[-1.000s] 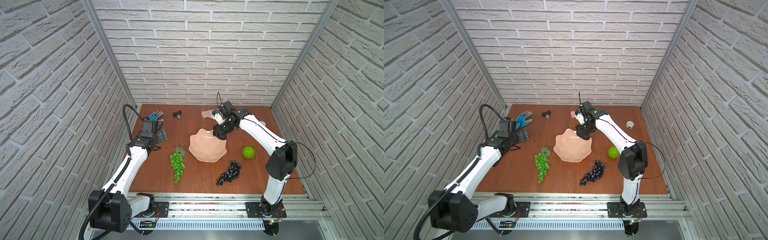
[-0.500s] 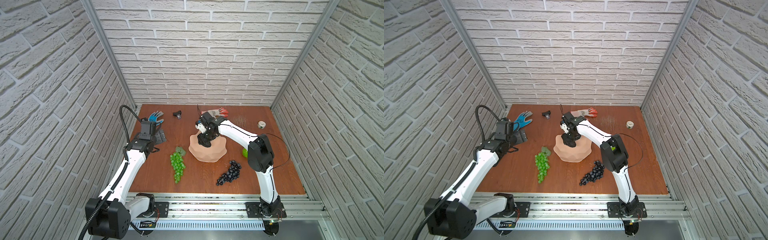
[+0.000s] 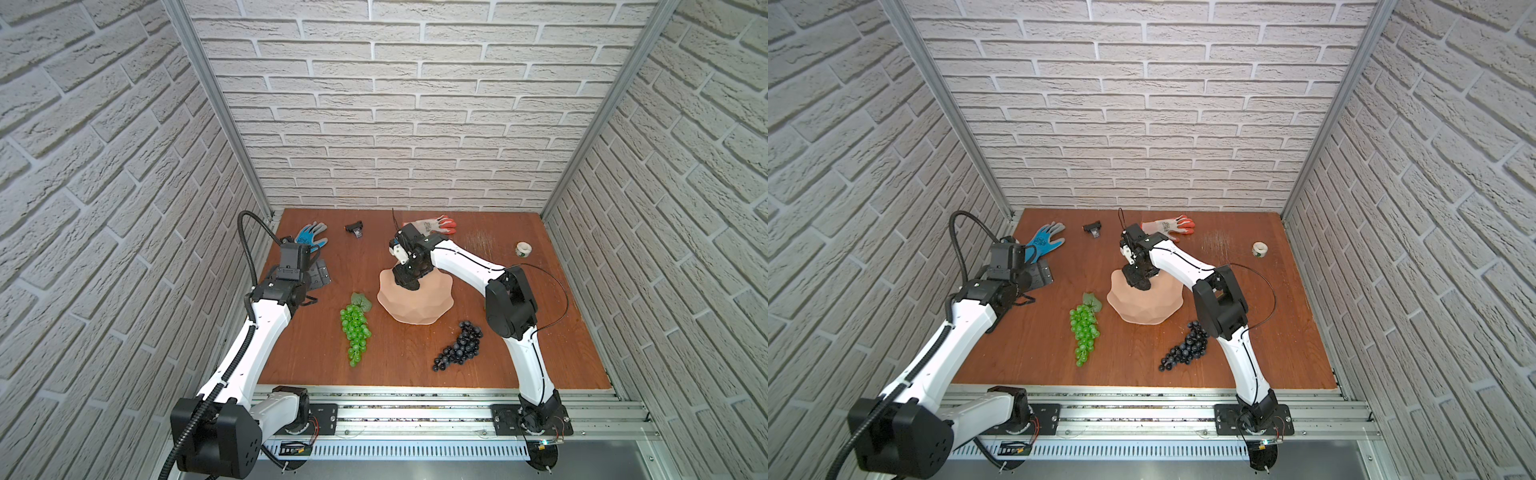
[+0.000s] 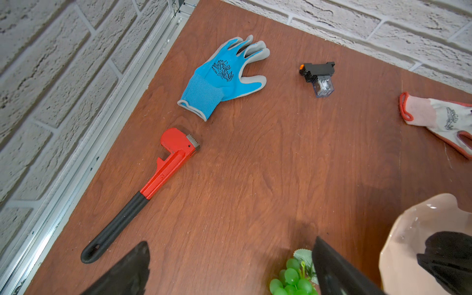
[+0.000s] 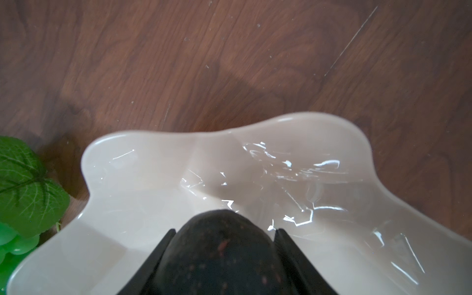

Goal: Arrange fruit in a fruit bowl
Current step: Place the fruit in the fruit bowl.

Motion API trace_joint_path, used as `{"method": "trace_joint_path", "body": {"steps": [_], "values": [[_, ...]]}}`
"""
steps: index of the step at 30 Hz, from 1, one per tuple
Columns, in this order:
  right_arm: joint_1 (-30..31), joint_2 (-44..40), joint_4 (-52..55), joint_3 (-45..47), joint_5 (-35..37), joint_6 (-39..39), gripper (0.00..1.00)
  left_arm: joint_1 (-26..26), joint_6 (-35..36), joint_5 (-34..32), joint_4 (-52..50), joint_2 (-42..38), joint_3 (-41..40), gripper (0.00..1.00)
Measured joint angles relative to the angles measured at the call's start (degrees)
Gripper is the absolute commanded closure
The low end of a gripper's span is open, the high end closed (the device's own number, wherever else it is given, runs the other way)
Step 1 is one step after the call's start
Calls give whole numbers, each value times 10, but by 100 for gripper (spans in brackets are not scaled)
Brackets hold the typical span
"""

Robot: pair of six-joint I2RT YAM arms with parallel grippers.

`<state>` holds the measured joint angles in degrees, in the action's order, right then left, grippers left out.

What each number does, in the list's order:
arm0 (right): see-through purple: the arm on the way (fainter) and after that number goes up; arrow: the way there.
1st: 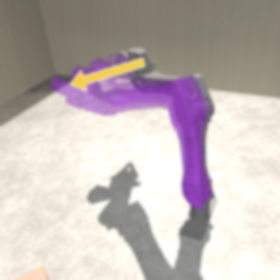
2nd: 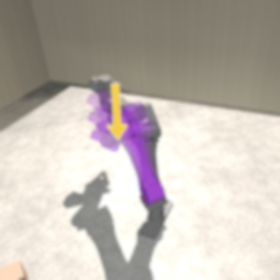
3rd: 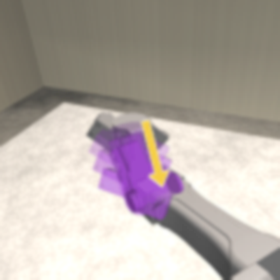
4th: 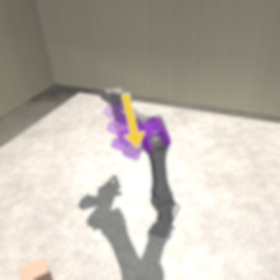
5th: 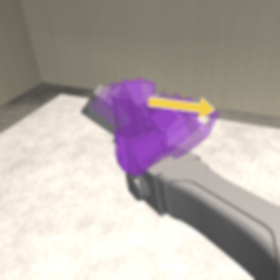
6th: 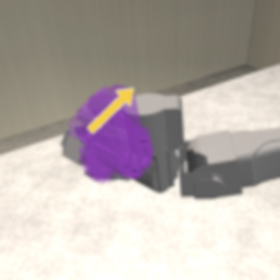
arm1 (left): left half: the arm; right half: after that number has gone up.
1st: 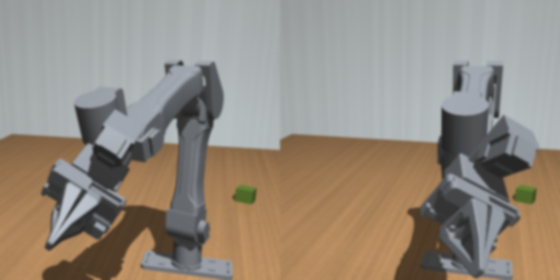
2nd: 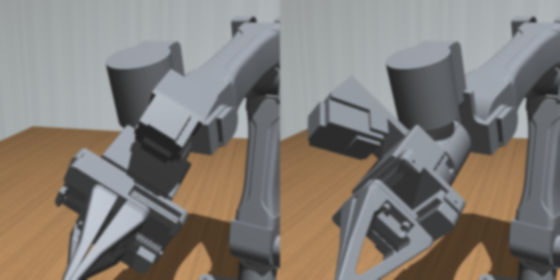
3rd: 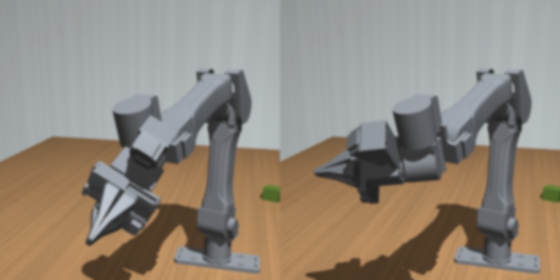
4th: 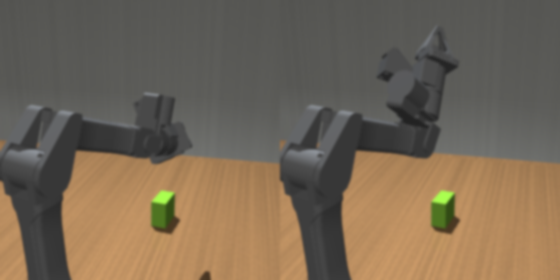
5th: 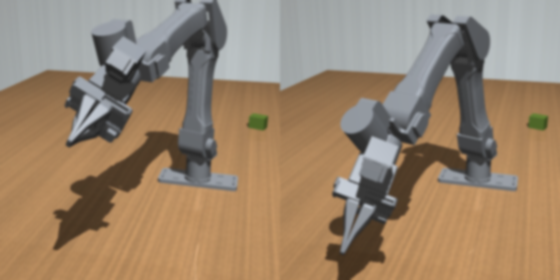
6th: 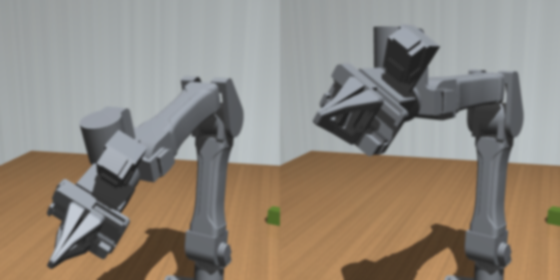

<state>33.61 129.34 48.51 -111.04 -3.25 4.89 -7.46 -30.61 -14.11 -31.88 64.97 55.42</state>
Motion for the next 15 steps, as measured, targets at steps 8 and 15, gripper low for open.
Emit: {"method": "trace_joint_path", "body": {"steps": [8,15], "values": [[0,22,0,-13,9,-10,57,3,0,0,-1,0,0,2],[0,25,-4,-15,13,-13,55,4,0,0,-2,0,0,2]]}}
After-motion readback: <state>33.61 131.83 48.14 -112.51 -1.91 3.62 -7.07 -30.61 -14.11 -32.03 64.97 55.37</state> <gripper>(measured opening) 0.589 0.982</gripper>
